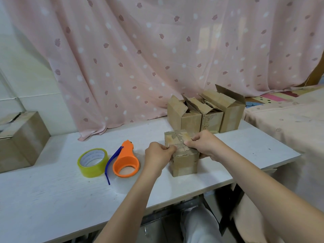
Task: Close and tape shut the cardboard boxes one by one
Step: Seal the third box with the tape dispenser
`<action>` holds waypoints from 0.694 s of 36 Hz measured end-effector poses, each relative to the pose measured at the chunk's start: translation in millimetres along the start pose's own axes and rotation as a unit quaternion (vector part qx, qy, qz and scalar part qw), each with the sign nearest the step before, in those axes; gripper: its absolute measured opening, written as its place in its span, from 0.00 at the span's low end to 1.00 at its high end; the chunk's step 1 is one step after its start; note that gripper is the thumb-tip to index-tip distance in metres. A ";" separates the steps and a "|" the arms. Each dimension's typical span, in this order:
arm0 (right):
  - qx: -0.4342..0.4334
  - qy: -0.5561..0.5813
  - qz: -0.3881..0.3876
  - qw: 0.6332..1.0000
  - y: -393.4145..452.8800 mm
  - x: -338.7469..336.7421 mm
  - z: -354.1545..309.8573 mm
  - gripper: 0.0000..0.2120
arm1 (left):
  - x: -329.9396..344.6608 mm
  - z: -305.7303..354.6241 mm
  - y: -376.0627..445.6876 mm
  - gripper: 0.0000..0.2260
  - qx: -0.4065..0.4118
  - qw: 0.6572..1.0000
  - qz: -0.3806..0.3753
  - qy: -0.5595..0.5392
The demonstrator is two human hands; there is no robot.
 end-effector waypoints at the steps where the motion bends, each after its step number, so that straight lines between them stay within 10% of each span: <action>1: 0.003 0.005 0.000 1.000 -0.7 -0.5 0.0 0.12 | 0.7 1.8 0.6 0.18 0.003 1.000 -0.006 0.013; 25: 0.009 -0.017 0.020 1.000 -0.1 5.7 1.0 0.19 | 1.9 12.1 13.2 0.16 -0.105 0.990 -0.092 0.006</action>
Point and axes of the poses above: each hand's wrist, its own y-axis towards the middle knuckle, its own x-axis out of the palm, z = x × y, the point moved 5 cm from there along y, towards the middle knuckle, and after that the axes turned 15 degrees about z, right-handed, at the moved point
